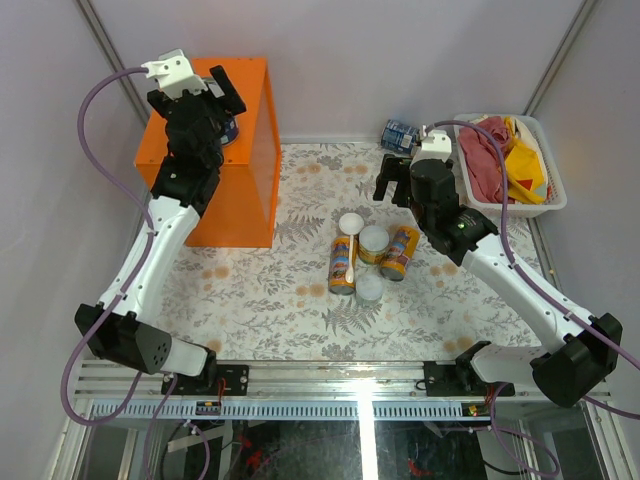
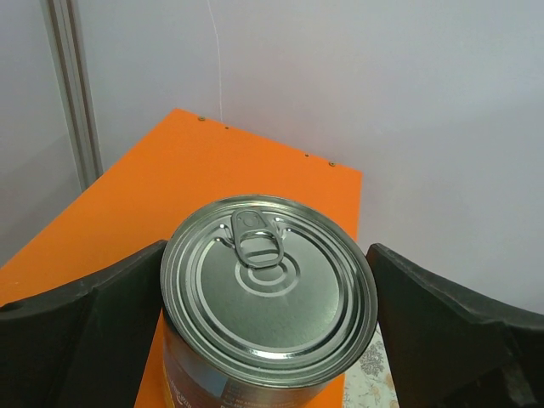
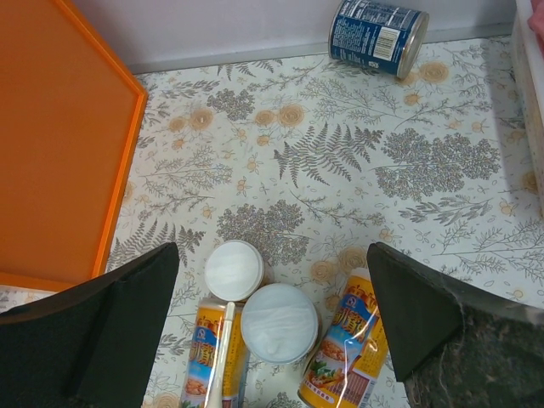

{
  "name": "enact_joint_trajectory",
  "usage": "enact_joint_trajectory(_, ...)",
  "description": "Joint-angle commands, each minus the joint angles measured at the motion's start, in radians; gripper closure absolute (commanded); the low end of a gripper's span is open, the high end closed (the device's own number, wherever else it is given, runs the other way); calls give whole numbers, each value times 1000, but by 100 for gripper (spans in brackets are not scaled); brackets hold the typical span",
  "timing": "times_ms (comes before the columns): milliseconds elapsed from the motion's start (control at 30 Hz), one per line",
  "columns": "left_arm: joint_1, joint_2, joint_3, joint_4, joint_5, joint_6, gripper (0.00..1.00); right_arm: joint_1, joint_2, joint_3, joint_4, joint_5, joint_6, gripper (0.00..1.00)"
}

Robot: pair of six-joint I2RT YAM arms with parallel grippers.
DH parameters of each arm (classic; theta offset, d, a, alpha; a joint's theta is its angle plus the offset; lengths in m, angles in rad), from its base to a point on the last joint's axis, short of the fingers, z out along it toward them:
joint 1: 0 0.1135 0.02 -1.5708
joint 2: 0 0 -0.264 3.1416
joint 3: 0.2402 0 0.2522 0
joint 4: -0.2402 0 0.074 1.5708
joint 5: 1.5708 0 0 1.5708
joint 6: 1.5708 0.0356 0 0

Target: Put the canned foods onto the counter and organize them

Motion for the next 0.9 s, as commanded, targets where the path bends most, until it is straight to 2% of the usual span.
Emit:
enact_joint_trajectory(0, 19, 20, 52, -79, -19, -34, 10, -5, -6, 35, 65, -11, 9, 0)
enact_joint_trajectory(300, 23, 3, 80, -133, 11, -35, 8, -5, -16, 12, 79, -16, 17, 0)
enact_joint_trajectory(567, 50, 68, 158, -203, -23, -55, 26, -4, -16, 12, 86, -25, 32, 0)
enact_joint_trajectory(867, 96, 148, 242, -243, -72, -85, 29, -5, -11, 10, 99, -28, 37, 0)
